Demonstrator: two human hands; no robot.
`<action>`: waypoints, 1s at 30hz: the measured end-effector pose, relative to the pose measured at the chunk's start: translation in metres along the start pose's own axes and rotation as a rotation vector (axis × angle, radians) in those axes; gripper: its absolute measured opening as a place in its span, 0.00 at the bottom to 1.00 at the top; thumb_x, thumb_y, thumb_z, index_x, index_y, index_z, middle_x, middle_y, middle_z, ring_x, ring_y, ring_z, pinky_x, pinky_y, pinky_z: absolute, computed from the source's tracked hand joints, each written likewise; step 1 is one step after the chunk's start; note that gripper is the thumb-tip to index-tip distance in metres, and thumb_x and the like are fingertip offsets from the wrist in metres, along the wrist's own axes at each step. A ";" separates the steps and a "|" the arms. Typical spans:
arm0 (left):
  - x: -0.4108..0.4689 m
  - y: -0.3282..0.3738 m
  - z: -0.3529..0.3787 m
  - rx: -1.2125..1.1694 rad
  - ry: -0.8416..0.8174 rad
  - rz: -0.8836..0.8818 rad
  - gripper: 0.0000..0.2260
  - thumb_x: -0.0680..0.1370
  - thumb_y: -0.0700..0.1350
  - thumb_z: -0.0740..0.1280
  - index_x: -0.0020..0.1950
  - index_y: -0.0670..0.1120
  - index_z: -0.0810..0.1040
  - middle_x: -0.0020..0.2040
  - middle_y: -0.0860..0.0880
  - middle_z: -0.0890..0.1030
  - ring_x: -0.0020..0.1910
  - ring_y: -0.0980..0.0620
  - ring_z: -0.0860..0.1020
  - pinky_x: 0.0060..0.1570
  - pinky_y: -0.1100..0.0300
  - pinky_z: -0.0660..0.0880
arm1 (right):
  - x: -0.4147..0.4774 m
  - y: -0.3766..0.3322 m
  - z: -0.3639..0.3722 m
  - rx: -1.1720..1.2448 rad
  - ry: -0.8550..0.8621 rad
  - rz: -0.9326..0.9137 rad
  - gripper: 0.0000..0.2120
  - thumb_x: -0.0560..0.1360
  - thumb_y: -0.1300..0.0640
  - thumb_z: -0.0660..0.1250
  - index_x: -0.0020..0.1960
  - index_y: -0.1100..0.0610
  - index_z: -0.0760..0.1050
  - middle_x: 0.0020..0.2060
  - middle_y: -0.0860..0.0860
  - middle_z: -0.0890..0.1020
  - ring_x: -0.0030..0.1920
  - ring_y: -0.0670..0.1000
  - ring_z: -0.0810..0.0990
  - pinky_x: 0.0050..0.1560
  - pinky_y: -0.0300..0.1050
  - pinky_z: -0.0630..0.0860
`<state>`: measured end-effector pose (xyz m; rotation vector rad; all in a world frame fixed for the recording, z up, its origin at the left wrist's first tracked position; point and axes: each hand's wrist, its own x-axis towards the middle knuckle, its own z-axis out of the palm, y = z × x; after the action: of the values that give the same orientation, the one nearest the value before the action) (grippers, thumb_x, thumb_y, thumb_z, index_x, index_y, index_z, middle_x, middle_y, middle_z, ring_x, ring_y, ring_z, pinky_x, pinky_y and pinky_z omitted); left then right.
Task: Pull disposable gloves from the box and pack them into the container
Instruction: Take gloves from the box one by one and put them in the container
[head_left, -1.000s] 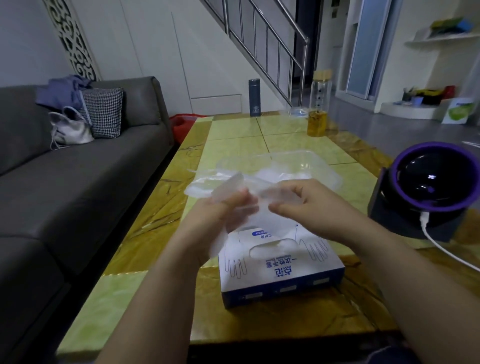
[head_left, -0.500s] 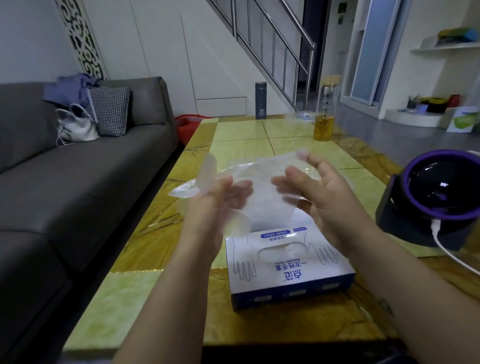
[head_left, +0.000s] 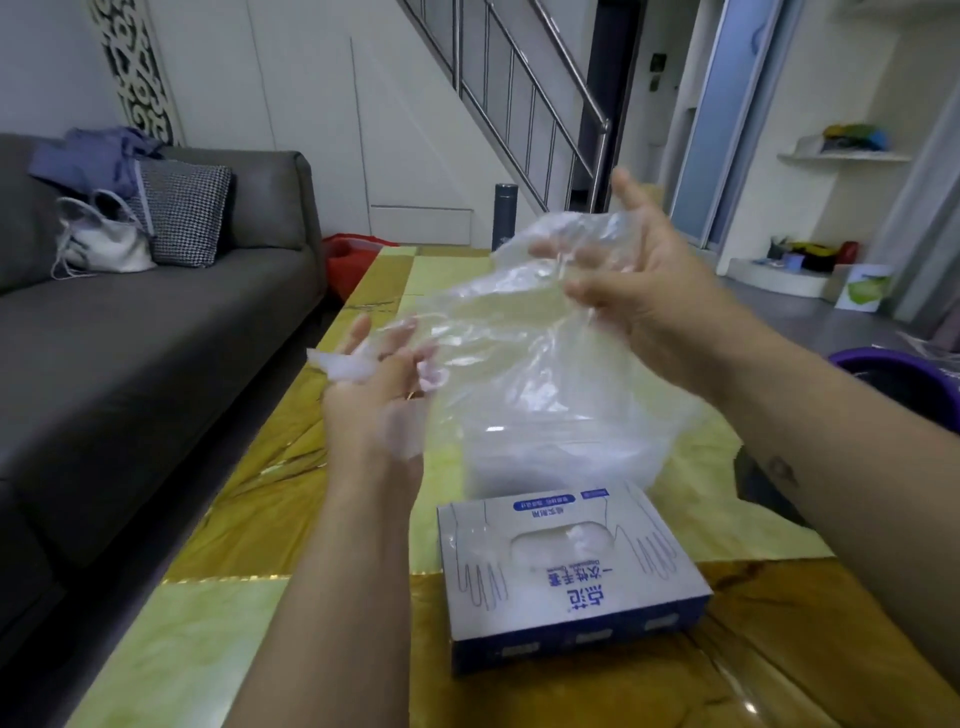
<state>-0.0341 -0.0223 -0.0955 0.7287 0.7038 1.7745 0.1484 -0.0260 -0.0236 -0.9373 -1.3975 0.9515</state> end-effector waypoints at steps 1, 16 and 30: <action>0.005 -0.002 -0.002 0.045 0.014 0.002 0.19 0.77 0.28 0.59 0.62 0.46 0.69 0.56 0.44 0.78 0.41 0.56 0.82 0.41 0.65 0.78 | 0.013 0.005 -0.003 -0.026 0.031 0.030 0.45 0.72 0.76 0.63 0.77 0.48 0.46 0.49 0.54 0.82 0.44 0.48 0.79 0.44 0.38 0.74; 0.033 -0.035 -0.006 0.504 0.161 -0.088 0.12 0.79 0.41 0.62 0.56 0.58 0.72 0.61 0.55 0.73 0.44 0.64 0.70 0.48 0.56 0.70 | 0.058 0.099 -0.045 -1.354 -0.054 0.413 0.46 0.70 0.61 0.73 0.78 0.54 0.47 0.54 0.59 0.75 0.49 0.58 0.76 0.43 0.48 0.74; 0.023 -0.040 -0.001 0.754 -0.059 -0.158 0.12 0.77 0.38 0.63 0.55 0.54 0.76 0.31 0.54 0.71 0.22 0.57 0.65 0.26 0.64 0.65 | 0.056 0.095 -0.014 -1.385 -0.762 0.489 0.24 0.73 0.44 0.69 0.68 0.45 0.72 0.69 0.46 0.71 0.66 0.51 0.71 0.67 0.49 0.68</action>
<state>-0.0172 0.0108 -0.1234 1.1748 1.3750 1.3156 0.1613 0.0604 -0.0924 -2.1331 -2.6418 0.5802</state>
